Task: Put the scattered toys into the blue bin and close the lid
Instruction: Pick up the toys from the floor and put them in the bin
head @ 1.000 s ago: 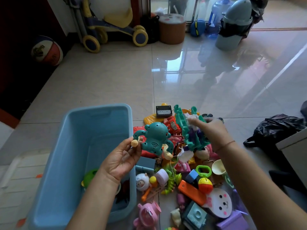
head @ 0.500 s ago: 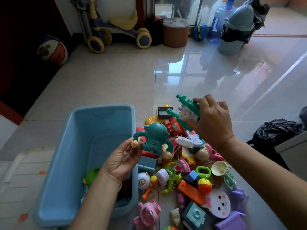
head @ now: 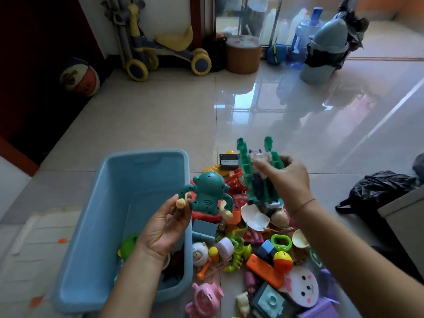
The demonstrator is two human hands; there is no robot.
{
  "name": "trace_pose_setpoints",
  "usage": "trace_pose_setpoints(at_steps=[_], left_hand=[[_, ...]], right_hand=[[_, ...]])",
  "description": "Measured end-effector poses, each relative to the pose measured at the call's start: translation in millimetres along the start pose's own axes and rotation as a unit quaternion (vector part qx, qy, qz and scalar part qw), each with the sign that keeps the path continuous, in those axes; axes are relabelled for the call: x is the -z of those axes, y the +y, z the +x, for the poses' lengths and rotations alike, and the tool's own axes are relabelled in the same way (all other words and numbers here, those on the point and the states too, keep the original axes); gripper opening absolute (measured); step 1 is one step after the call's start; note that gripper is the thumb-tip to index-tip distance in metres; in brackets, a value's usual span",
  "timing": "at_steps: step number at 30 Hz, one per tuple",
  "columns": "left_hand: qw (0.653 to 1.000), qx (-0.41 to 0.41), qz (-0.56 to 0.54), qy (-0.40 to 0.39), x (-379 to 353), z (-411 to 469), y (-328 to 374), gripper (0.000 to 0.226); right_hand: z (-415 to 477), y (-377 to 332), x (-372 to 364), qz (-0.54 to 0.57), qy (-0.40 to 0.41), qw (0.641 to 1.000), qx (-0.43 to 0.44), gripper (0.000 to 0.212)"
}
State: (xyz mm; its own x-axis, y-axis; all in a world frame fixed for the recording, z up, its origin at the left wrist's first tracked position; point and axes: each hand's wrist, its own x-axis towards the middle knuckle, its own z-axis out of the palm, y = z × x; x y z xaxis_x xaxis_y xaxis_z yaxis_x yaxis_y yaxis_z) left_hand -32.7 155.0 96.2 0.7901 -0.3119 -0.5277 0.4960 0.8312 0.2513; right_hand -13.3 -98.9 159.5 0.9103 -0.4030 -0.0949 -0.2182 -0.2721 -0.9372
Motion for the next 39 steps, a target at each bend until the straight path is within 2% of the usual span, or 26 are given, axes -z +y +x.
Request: trace_pose_setpoints(at_steps=[3,9,11,14,15,18,21,24,26,29,30,31,33,36,39], left_hand=[[0.998,-0.056,-0.028,0.003,11.8,-10.9,11.6,0.065],[0.980,-0.176,-0.073,0.063,68.5,-35.9,50.4,0.066],[0.972,-0.206,-0.060,0.092,84.6,-39.8,57.7,0.054],[0.955,-0.232,0.021,0.182,99.1,-36.1,56.5,0.011],[0.945,-0.241,0.056,0.215,102.8,-31.1,52.8,0.016],[0.904,-0.249,0.174,0.299,104.2,-14.7,36.6,0.019],[0.825,-0.294,0.308,0.372,76.8,-4.6,14.3,0.025],[0.740,-0.404,0.423,0.333,26.0,0.3,-14.6,0.026],[0.723,-0.436,0.471,0.257,-4.5,11.6,-43.1,0.021],[0.782,-0.348,0.484,0.181,-29.8,49.7,-87.2,0.019],[0.800,-0.307,0.480,0.189,-28.2,69.7,-96.9,0.023],[0.803,-0.272,0.485,0.215,-20.9,91.5,-103.3,0.030],[0.777,-0.225,0.511,0.292,-1.0,129.7,-104.9,0.048],[0.709,-0.191,0.555,0.390,33.6,164.1,-94.2,0.066],[0.695,-0.187,0.550,0.424,55.2,180.7,-84.3,0.076]], right_hand=[[-22.4,14.4,-38.3,0.078,-0.057,0.992,-0.087,0.059],[-66.5,18.4,-124.1,0.083,-0.117,0.984,-0.106,0.045],[-73.6,19.7,-147.7,0.080,-0.117,0.984,-0.108,0.047],[-78.5,25.3,-172.0,0.041,-0.115,0.988,-0.092,0.052],[-78.4,28.5,-176.6,0.018,-0.121,0.989,-0.086,0.054],[-72.9,39.5,-174.9,-0.029,-0.115,0.991,-0.062,0.056],[-56.6,61.3,-155.7,-0.034,-0.083,0.995,-0.042,0.048],[-30.0,92.5,-127.2,-0.069,-0.047,0.996,-0.044,0.047],[-10.5,113.4,-105.7,-0.097,-0.016,0.994,-0.051,0.048],[13.6,143.0,-79.9,-0.131,-0.009,0.988,-0.075,0.051],[19.7,150.3,-75.2,-0.131,-0.021,0.988,-0.081,0.052],[25.0,157.1,-73.5,-0.123,-0.042,0.988,-0.084,0.054],[33.4,167.5,-77.6,-0.101,-0.099,0.987,-0.083,0.055],[41.8,174.6,-98.4,-0.075,-0.174,0.979,-0.080,0.058],[49.1,181.6,-124.6,-0.042,-0.219,0.970,-0.097,0.058]])
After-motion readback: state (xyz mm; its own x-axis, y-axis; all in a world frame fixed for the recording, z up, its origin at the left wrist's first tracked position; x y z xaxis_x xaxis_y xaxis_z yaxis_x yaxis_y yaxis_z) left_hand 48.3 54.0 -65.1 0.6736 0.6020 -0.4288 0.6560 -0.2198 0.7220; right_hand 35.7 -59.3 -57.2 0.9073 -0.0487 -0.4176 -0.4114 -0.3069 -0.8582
